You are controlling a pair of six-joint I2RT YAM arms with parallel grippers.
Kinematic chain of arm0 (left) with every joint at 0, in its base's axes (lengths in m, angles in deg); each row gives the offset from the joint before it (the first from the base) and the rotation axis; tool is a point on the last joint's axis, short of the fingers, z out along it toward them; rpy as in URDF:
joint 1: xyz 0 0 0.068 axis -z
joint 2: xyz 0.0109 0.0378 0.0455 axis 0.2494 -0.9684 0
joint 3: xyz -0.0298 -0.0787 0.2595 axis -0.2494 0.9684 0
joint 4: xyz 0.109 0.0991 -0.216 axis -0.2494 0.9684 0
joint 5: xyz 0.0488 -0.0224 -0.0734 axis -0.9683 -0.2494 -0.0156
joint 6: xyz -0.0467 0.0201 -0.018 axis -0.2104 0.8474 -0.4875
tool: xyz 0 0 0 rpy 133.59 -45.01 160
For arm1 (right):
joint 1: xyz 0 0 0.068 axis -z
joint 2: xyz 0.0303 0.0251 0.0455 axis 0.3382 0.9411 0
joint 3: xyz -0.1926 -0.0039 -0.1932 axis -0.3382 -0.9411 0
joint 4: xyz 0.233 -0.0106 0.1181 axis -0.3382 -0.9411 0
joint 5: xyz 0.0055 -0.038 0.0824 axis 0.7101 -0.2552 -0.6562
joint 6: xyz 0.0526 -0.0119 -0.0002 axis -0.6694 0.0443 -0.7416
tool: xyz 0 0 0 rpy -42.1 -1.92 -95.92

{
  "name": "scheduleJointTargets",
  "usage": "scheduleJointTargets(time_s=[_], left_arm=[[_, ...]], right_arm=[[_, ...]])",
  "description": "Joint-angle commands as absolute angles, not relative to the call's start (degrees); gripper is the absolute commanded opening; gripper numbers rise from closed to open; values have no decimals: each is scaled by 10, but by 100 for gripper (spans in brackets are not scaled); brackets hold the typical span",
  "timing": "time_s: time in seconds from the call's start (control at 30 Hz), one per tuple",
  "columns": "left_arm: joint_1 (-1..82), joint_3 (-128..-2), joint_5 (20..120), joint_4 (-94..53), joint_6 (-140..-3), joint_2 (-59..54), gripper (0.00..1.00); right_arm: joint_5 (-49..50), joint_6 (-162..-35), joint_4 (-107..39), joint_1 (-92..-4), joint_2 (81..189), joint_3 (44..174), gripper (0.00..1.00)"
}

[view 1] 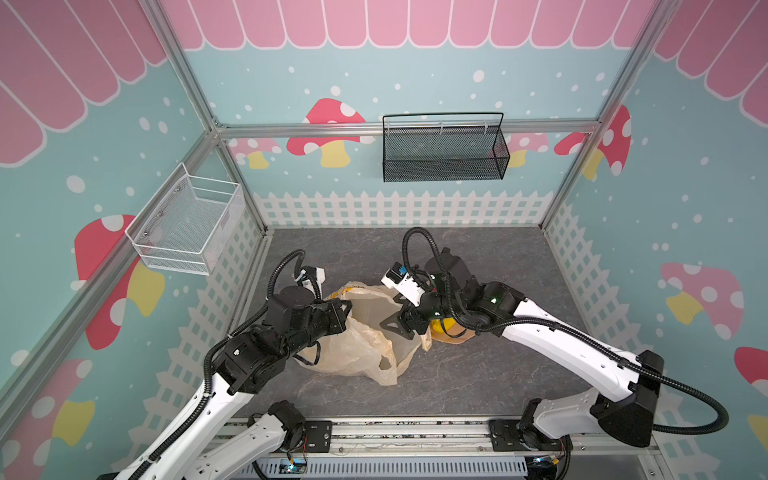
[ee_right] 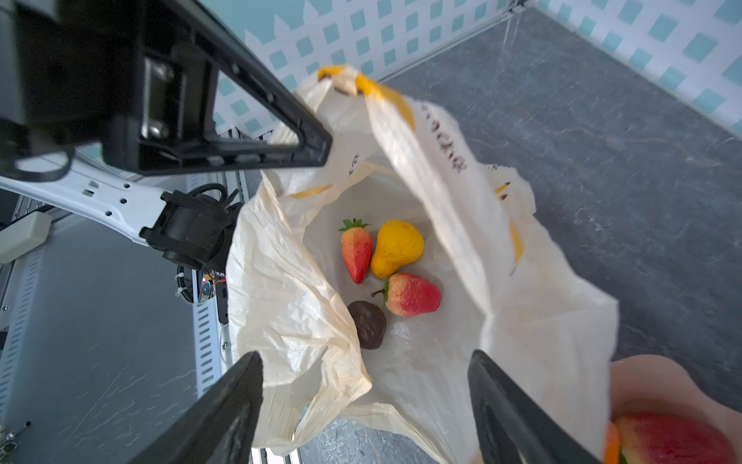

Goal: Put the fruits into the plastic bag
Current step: 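Withdraw the right gripper from the bag back over the bowl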

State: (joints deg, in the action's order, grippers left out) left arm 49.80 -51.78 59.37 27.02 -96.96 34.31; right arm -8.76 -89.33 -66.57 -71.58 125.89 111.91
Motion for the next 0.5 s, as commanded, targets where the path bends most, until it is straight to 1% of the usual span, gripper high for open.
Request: scheduleJointTargets(time_s=[0.0, 0.13, 0.3, 0.47], left_arm=[[495, -513, 585, 278, -982, 350, 2], [495, -514, 593, 278, -979, 348, 2], [495, -516, 593, 278, -977, 349, 2], [495, -520, 600, 278, -975, 345, 2]], right_arm=[[-91, -905, -658, -706, 1237, 1139, 82], [-86, -928, -628, -685, 1213, 1117, 84], [-87, -960, -624, -652, 1204, 1102, 84], [-60, -999, -649, -590, 1199, 1085, 85]])
